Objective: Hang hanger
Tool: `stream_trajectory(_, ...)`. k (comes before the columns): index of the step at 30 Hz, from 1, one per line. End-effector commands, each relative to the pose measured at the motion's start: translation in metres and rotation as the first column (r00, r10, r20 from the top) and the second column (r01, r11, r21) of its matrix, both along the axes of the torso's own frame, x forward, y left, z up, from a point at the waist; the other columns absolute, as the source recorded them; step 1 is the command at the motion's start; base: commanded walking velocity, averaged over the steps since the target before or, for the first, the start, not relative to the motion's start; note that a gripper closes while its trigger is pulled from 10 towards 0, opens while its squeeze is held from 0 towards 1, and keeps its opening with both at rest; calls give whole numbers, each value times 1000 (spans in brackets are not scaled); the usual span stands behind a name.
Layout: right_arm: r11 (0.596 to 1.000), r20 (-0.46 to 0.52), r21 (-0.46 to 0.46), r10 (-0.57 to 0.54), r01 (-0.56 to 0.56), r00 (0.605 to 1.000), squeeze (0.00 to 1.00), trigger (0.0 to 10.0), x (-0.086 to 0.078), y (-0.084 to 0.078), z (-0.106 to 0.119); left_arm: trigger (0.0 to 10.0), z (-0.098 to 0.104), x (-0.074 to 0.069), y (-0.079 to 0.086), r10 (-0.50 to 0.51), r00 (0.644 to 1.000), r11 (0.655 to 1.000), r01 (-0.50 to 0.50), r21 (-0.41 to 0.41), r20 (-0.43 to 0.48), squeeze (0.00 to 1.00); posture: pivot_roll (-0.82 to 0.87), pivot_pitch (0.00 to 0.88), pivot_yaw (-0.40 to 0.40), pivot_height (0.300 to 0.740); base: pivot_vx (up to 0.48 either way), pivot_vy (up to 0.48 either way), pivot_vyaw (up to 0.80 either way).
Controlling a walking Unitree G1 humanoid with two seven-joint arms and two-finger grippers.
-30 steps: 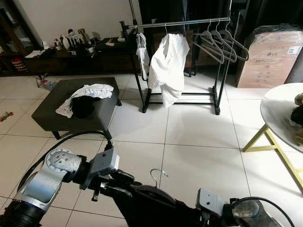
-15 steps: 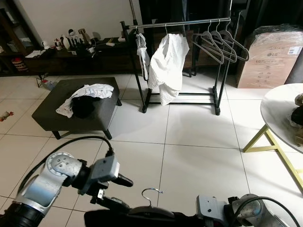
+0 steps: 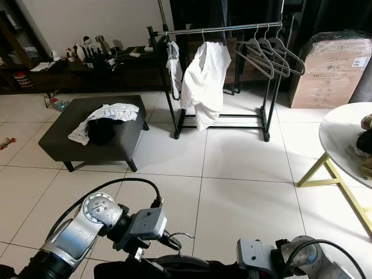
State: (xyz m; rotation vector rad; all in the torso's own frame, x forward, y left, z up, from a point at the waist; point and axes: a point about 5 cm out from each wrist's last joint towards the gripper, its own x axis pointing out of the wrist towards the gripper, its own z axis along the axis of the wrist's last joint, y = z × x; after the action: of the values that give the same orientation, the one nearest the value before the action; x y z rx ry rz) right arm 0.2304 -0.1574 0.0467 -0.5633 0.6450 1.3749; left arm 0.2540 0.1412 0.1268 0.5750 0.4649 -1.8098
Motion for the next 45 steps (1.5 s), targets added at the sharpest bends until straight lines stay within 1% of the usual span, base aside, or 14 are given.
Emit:
stream_trajectory(1, 998, 28, 40, 39, -40, 999, 0, 0, 1, 13, 7, 10000, -2, -2, 6, -21, 999, 999, 23, 49, -27, 0, -120, 100, 124, 740, 0, 0, 0)
stream_trajectory(8, 998, 34, 33, 46, -47, 998, 0, 0, 1, 14, 7, 10000, -5, -4, 6, -21, 999, 998, 23, 58, -39, 0, -125, 95, 124, 740, 0, 0, 0)
stream_trajectory(13, 998, 51, 32, 50, -51, 997, 0, 0, 2, 13, 11, 10000, -8, -1, 3, -6, 1000, 998, 6, 57, -12, 0, -128, 91, 123, 740, 0, 0, 0)
stream_trajectory(15, 998, 54, 33, 52, -53, 997, 0, 0, 2, 13, 13, 10000, -8, -1, 2, -2, 1000, 999, 3, 53, -17, 0, -128, 91, 123, 740, 0, 0, 0)
stream_trajectory(18, 998, 64, 32, 55, -57, 996, 0, 0, 3, 14, 14, 10000, -10, -2, 2, -4, 1000, 998, 5, 65, -21, 0, -131, 88, 122, 740, 0, 0, 0)
stream_trajectory(21, 998, 82, 33, 50, -53, 995, 0, 0, 6, 14, 18, 10000, -14, -1, 4, -4, 1000, 996, 5, 92, -14, 0, -135, 85, 123, 740, 0, 0, 0)
stream_trajectory(28, 998, 108, 28, 53, -57, 993, 0, 0, 9, 14, 25, 10000, -16, -3, 2, -2, 999, 997, 6, 76, -50, 0, -137, 82, 121, 740, 0, 0, 0)
stream_trajectory(35, 998, 125, 22, 55, -58, 991, 0, 0, 11, 16, 27, 10000, -15, -5, 0, 2, 992, 1000, 1, 28, -125, 0, -139, 84, 121, 740, 0, 0, 0)
stream_trajectory(40, 998, 132, 16, 57, -59, 990, 0, 0, 12, 17, 28, 10000, -18, -7, 2, -3, 988, 999, 10, 44, -152, 0, -138, 87, 123, 740, 0, 0, 0)
stream_trajectory(45, 998, 146, 14, 51, -53, 988, 0, 0, 15, 19, 30, 10000, -22, -9, 2, -2, 988, 998, 11, 61, -151, 0, -138, 87, 123, 740, 0, 0, 0)
